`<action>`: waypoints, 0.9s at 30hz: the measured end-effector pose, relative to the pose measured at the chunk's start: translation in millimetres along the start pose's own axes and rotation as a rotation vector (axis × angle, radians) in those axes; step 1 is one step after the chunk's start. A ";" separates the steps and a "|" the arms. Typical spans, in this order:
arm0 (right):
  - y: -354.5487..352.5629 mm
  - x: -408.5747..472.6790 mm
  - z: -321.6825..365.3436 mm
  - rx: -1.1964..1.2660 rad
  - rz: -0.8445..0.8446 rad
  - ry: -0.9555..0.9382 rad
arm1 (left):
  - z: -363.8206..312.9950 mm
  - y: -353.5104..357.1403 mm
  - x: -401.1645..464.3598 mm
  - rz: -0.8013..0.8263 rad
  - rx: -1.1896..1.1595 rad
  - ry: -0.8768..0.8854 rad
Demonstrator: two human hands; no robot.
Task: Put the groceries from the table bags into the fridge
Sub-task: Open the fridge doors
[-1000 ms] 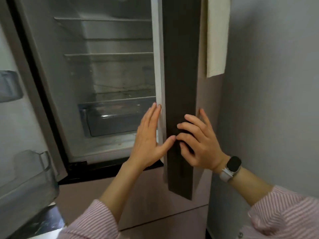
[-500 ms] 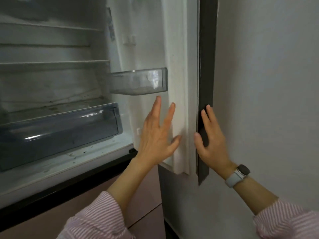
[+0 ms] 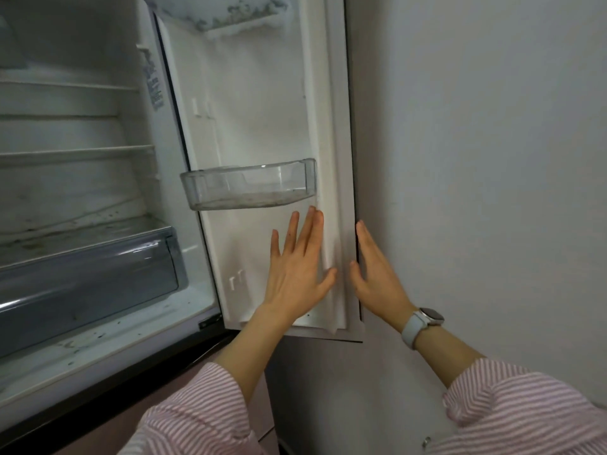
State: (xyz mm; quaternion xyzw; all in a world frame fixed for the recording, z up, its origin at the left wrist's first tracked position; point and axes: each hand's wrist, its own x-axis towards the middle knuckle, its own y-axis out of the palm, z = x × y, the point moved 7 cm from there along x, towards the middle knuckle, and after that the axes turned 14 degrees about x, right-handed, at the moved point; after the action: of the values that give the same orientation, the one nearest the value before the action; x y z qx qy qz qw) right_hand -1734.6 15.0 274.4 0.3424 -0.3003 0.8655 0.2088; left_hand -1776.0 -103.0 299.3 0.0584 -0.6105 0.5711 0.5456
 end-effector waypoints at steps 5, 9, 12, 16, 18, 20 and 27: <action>8.6 -53.3 8.1 -0.065 -0.142 -0.139 | 7.3 -0.7 -57.1 -0.041 -0.015 -0.100; 70.6 -111.0 -3.8 0.046 0.132 -0.078 | 34.1 14.9 -146.1 0.143 0.040 -0.286; 138.4 -162.3 -17.2 0.101 0.432 0.080 | 59.0 18.9 -237.4 0.343 0.073 -0.466; 220.2 -241.2 10.7 0.075 0.840 0.111 | 79.1 -18.1 -384.0 0.542 0.128 -0.793; 254.5 -286.9 39.6 0.118 1.007 0.119 | 79.6 -54.0 -459.4 0.651 0.165 -1.008; 285.5 -334.5 79.3 0.152 1.138 0.088 | 71.5 -101.4 -528.5 0.734 0.251 -1.166; 332.9 -529.5 293.0 0.330 1.489 -0.233 | -2.4 -334.5 -729.3 0.722 0.533 -1.613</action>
State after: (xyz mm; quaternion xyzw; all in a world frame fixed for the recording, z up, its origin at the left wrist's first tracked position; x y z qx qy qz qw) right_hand -1427.2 -505.5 -59.7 0.1657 -0.3384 0.7698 -0.5152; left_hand -1252.2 -617.7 -23.9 0.3684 -0.6354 0.6146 -0.2876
